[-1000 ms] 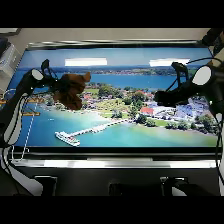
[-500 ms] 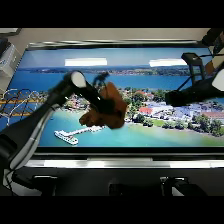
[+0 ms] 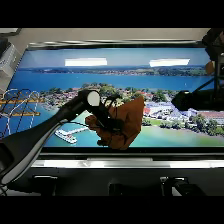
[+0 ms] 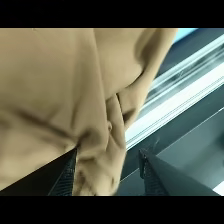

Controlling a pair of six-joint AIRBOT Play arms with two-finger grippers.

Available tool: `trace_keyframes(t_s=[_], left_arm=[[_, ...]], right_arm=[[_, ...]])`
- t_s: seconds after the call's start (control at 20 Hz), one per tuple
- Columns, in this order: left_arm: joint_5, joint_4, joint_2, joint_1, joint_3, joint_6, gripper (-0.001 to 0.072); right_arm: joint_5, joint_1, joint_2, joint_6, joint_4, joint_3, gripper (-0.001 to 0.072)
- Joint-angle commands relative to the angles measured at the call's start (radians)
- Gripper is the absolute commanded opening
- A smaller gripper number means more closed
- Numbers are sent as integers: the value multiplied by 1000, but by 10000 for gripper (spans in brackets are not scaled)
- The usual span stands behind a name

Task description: Fold the clothes and pants, and hang the long-sleeved shirts on hangers.

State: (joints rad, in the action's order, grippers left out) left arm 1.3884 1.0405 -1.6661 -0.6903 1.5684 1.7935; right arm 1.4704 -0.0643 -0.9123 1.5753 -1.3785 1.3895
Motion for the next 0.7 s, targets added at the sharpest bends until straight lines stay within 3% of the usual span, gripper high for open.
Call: trace_keyframes(t_s=[0.0, 0.1, 0.15, 0.25, 0.35, 0.6, 0.65], left_arm=[[19, 80, 138, 79, 16, 24, 472], [61, 174, 239, 128, 16, 21, 472], [78, 224, 286, 147, 16, 22, 472], [110, 288, 377, 186, 16, 21, 471], [131, 325, 455, 230, 16, 21, 472], [132, 375, 542, 305, 16, 21, 472], [132, 378, 542, 307, 16, 22, 472]], right_arm=[[-109, 0, -20, -6, 59, -15, 424], [-101, 21, -106, -71, 72, -32, 483], [-105, 71, -161, -56, 101, -53, 483], [-117, 246, -288, -8, 337, -105, 486], [-146, 387, -415, -63, 603, -146, 480], [-237, 339, -664, -125, 698, -150, 490], [-275, 306, -696, -126, 697, -150, 518]])
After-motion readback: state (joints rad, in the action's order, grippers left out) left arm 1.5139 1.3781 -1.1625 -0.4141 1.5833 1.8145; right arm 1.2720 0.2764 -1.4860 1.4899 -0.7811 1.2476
